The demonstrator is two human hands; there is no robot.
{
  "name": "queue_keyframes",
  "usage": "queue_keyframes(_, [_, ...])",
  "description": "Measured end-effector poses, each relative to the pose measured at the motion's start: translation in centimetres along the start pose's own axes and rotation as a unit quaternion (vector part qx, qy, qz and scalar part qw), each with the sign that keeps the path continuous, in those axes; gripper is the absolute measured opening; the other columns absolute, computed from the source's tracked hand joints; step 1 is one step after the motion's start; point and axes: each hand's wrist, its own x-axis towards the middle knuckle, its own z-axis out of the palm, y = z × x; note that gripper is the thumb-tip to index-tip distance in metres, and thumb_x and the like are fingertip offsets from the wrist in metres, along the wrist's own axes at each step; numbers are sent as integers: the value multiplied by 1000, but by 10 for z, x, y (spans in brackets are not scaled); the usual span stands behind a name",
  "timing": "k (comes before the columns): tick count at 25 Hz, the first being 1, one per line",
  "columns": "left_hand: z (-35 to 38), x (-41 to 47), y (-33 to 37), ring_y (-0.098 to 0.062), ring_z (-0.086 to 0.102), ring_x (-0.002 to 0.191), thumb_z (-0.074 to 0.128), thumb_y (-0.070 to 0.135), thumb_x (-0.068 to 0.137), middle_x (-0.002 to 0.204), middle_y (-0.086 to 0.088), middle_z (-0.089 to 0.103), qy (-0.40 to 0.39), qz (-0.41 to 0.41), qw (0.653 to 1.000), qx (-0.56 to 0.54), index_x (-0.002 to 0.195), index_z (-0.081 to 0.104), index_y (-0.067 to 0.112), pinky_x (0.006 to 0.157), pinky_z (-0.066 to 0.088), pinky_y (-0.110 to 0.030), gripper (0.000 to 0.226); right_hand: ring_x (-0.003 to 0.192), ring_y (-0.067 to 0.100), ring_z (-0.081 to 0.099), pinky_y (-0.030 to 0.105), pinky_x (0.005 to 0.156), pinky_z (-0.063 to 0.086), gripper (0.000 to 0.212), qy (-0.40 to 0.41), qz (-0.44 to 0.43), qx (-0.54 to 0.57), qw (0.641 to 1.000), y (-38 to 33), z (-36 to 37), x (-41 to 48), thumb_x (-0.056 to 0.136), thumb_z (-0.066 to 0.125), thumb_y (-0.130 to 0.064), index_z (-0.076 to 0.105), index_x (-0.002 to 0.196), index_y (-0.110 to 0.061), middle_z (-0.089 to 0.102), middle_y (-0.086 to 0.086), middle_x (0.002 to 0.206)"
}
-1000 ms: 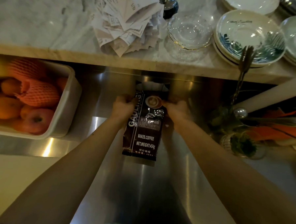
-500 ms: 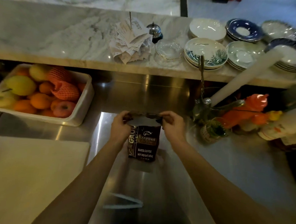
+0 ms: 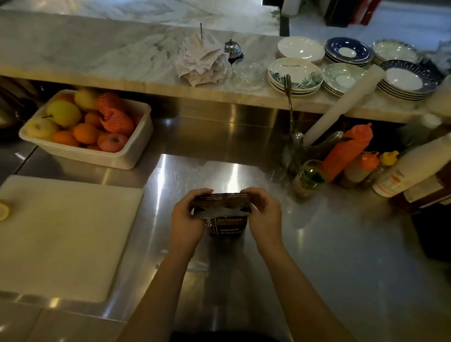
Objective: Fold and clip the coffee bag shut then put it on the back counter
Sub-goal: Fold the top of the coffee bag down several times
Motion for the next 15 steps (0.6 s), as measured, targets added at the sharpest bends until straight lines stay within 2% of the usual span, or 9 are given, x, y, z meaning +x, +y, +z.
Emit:
queue_keyframes(2, [2,-14,1,-12,67,100,59,-7,84,100,0,73,8,-17,999,-29,100,71,19,87,56,-24,32,93,7,68,24,84,55,36,-3,-4,1,1000,1,-8,-14,84,58,7,68,87,-28,72,-6,93])
queue_keyframes(5, [4,-32,7,-6,70,93,63,9,89,93,5,74,21,-27,997,-75,97,71,26,78,55,-17,21,91,4,69,20,80,56,20,-1,-26,8,1000,-3,-16,-29,90,62,-9,68,90,-28,72,-10,92])
queue_keyframes(9, [0,-41,9,-2,70,88,61,11,90,90,6,74,34,-13,997,-72,99,70,22,74,54,-14,16,84,6,70,18,73,56,10,33,-50,-1,998,-10,-15,-42,91,61,-11,69,91,-17,73,-5,87])
queue_keyframes(12, [-2,-37,11,-1,69,88,60,13,91,90,10,72,0,-2,998,-68,97,68,27,76,55,-18,18,83,4,69,15,70,55,11,70,-62,-5,996,-12,-11,-49,92,59,-11,69,92,-17,72,-6,86])
queue_keyframes(15, [-6,-40,7,-3,68,93,60,14,91,92,10,71,-19,1,997,-73,96,66,35,81,55,-24,22,84,7,70,16,72,56,11,106,-58,1,993,-10,-7,-58,93,58,-11,69,95,-12,73,-1,89])
